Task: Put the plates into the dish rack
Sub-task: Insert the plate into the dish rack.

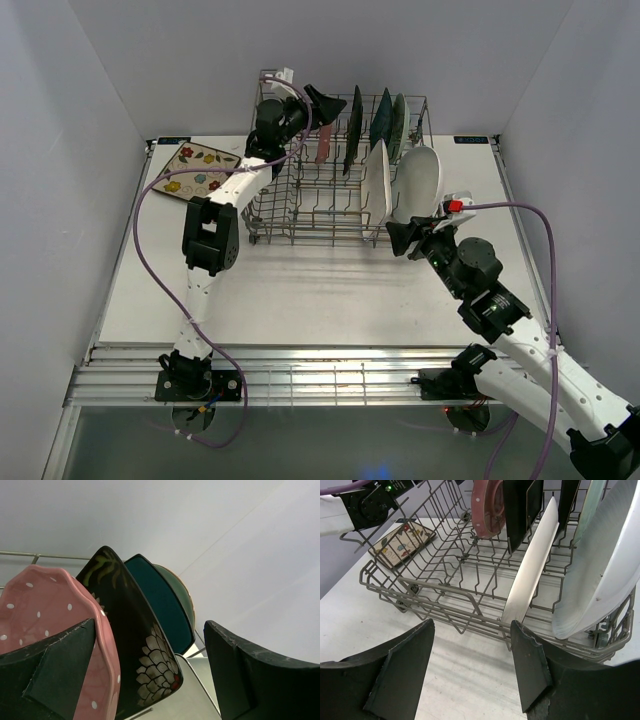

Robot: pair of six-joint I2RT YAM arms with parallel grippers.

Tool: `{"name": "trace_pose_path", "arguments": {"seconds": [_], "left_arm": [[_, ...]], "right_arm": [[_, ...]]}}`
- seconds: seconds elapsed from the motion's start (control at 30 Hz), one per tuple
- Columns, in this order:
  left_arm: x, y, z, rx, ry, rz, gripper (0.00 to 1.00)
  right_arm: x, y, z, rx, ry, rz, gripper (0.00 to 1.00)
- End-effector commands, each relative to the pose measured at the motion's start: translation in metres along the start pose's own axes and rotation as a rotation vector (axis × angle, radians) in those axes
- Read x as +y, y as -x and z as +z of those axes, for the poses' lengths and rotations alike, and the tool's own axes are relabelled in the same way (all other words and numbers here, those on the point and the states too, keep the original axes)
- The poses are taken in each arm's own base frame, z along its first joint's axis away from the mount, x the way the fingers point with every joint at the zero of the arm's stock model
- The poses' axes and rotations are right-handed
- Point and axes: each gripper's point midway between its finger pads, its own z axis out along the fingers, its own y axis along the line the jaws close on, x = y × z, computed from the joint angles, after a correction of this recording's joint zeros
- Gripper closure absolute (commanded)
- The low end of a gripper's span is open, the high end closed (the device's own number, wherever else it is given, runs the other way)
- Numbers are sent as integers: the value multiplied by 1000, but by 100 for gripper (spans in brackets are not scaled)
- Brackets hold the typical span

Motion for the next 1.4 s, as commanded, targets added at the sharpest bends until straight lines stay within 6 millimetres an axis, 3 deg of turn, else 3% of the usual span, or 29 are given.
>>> {"name": "trace_pose_path", "arguments": {"seconds": [0.0,0.27,0.67,1.0,1.37], "left_arm": [[-76,55,-8,-108,-136,101,2],[-57,31,-10,-55,-108,117,2],[-54,7,-8,35,-125,187,2],[-46,44,-13,-22,35,394,2],[-40,77,-35,-71,232,671,2]], "right_arm": [[4,20,-5,-55,10,12,32],[4,21,-6,-58,11,12,32],[4,17,-3,-49,8,9,32],[4,17,-3,-50,10,14,32],[10,14,0,-40,41,22,32]]}}
